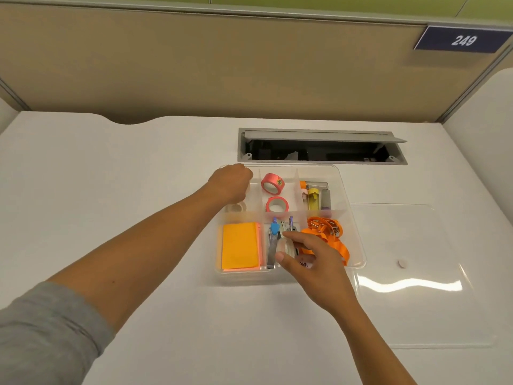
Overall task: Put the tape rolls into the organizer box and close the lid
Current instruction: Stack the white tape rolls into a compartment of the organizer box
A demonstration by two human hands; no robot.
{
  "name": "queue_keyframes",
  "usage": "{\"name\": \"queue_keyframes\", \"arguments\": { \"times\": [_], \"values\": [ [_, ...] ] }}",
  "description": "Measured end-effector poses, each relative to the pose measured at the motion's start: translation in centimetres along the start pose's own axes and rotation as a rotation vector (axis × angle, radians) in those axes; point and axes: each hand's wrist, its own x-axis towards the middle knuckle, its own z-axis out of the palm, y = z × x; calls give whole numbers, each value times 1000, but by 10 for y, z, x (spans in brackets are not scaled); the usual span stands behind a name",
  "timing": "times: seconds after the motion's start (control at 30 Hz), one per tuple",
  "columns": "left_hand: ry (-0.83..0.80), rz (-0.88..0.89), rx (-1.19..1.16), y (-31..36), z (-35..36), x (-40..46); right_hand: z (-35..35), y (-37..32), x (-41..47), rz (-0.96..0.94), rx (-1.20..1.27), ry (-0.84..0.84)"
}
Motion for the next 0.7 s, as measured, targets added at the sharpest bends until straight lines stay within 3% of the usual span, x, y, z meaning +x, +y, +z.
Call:
{"name": "queue_keyframes", "arguments": {
  "times": [0.27, 0.4, 0.57, 0.7],
  "values": [
    [-38, -4, -42, 0, 2, 5, -6, -7, 4, -15, 1, -15],
    [28, -43, -107, -2, -1, -3, -2, -11, 11, -8, -32, -21],
    [379, -216, -425, -15, 0, -36, 4, -22, 30, 3, -55, 11],
    [374, -375, -764, -20, 24, -61, 20, -45, 65, -55, -149, 10]
  ]
}}
